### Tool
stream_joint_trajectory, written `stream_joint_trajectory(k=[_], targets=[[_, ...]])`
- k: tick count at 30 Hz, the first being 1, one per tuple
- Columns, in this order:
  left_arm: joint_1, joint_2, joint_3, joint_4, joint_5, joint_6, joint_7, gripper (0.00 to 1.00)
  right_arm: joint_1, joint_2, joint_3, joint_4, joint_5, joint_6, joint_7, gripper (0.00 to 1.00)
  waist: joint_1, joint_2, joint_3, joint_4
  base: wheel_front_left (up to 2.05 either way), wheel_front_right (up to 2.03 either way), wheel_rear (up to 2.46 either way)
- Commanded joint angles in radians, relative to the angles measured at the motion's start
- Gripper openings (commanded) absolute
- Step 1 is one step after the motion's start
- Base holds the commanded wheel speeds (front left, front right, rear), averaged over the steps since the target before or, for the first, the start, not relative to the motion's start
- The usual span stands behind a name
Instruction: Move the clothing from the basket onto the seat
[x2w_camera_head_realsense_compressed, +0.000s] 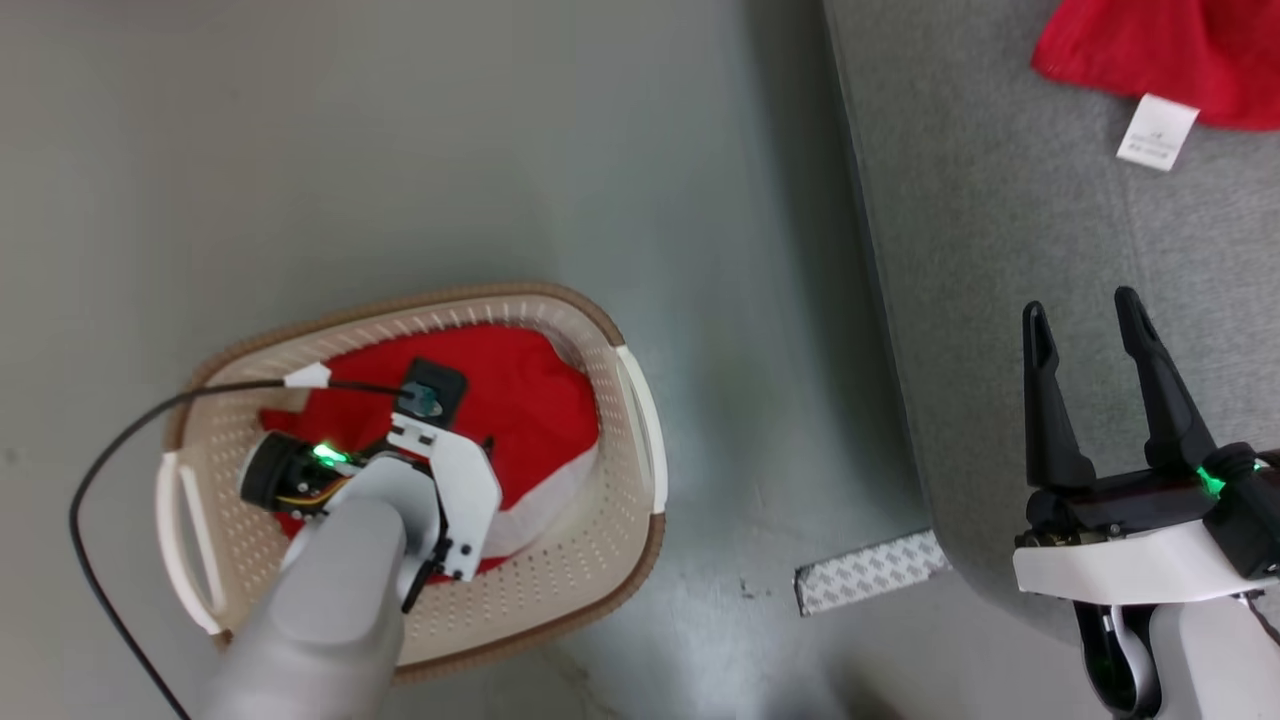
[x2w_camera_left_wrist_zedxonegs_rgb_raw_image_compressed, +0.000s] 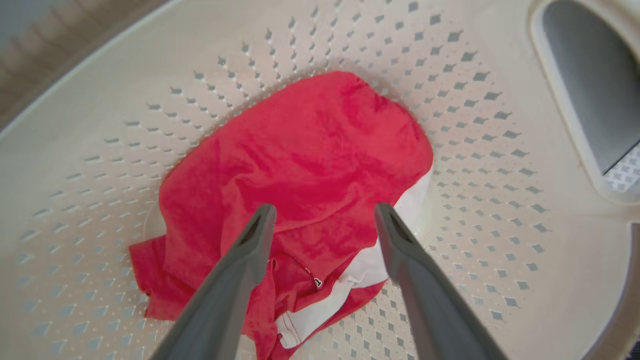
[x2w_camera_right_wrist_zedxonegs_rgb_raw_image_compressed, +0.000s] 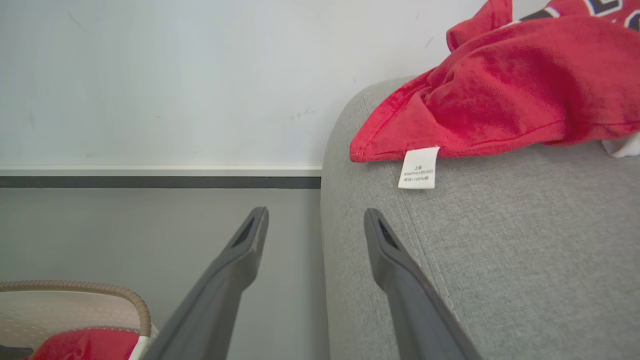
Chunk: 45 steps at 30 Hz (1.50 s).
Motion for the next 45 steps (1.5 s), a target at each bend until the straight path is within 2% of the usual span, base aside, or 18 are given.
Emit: stream_joint_trajectory(k=[1, 10, 21, 36, 43, 45], targets=[[-0.031, 0.011, 0.003, 0.035, 0.001, 0.011, -0.001, 1.0, -0.021, 0.0, 0.0, -0.011, 0.007, -0.002, -0.003, 1.0, -0.0002, 0.0, 0.056, -0.017, 0.0, 0.0, 0.0], [-0.12, 0.047, 0.004, 0.168, 0.003, 0.063, -0.034, 1.0, -0.018, 0.001, -0.005, -0.05, 0.008, -0.002, -0.003, 1.0, -0.0002, 0.0, 0.147, -0.035, 0.0, 0.0, 0.0], [-0.203, 0.097, -0.026, 0.246, 0.03, 0.114, -0.075, 1.0, 0.007, 0.001, 0.004, -0.067, 0.013, -0.002, -0.003, 1.0, -0.0002, 0.0, 0.206, -0.046, 0.0, 0.0, 0.0], [-0.25, 0.089, -0.044, 0.299, 0.004, 0.119, -0.1, 1.0, 0.036, 0.002, 0.005, -0.08, -0.003, -0.002, -0.001, 1.0, -0.0002, 0.0, 0.262, -0.043, 0.0, 0.0, 0.0], [-0.259, 0.071, -0.059, 0.313, -0.006, 0.111, -0.109, 1.0, 0.063, 0.003, -0.011, -0.091, -0.013, 0.0, 0.0, 1.0, -0.0002, 0.0, 0.273, -0.031, 0.0, 0.0, 0.0], [-0.259, 0.064, -0.066, 0.32, -0.012, 0.094, -0.118, 1.0, 0.072, 0.003, -0.019, -0.099, -0.016, 0.0, 0.0, 1.0, -0.0002, 0.0, 0.275, -0.029, 0.0, 0.0, 0.0]])
